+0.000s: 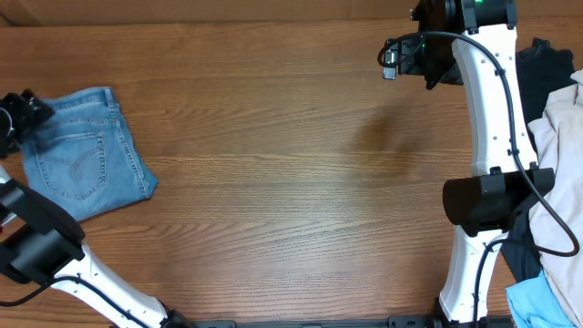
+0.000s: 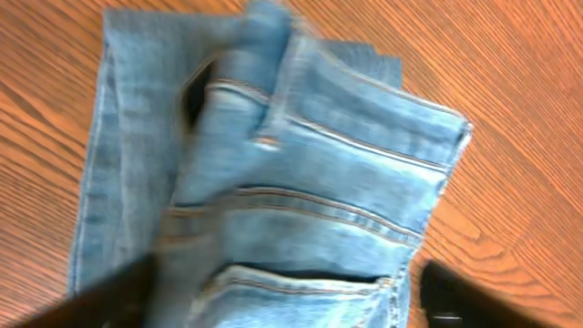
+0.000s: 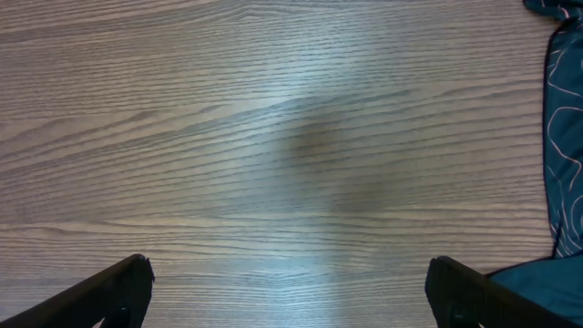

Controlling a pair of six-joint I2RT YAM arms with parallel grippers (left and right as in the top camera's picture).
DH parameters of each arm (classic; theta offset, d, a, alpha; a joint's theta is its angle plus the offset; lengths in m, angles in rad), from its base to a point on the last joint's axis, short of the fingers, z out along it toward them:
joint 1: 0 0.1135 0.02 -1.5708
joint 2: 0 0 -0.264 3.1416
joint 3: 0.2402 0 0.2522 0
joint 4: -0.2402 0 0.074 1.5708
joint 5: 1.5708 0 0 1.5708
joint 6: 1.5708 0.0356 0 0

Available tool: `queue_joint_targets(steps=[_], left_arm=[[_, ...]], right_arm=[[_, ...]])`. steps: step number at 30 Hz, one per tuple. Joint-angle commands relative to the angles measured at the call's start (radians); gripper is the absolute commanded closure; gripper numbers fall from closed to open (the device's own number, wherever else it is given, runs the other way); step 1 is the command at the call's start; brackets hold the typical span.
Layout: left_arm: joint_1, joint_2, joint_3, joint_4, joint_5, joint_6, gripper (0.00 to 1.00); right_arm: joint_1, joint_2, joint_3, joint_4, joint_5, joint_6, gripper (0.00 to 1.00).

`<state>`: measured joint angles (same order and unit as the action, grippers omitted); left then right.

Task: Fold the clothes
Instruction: 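Grasp the folded jeans with the left gripper and drag them left, then place and flatten the folded jeans at the left table edge with the left gripper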

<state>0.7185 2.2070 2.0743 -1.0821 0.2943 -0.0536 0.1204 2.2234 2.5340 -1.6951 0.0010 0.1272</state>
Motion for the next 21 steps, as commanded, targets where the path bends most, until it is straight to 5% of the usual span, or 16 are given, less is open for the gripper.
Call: queue_joint_targets(steps=[1, 6, 14, 21], left_arm=[[-0.008, -0.008, 0.023, -0.024, -0.010, -0.006, 0.00], [-0.053, -0.010, 0.023, -0.058, 0.006, -0.003, 0.00], [-0.130, -0.010, 0.044, -0.158, -0.531, -0.258, 0.00], [-0.135, -0.010, 0.189, -0.264, -0.647, -0.347, 0.00]], right_arm=[[0.002, -0.046, 0.012, 0.001, 0.006, 0.004, 0.00], [0.002, -0.046, 0.012, 0.001, 0.006, 0.004, 0.00], [0.002, -0.046, 0.012, 0.001, 0.005, 0.004, 0.00], [0.002, -0.046, 0.012, 0.001, 0.005, 0.004, 0.00]])
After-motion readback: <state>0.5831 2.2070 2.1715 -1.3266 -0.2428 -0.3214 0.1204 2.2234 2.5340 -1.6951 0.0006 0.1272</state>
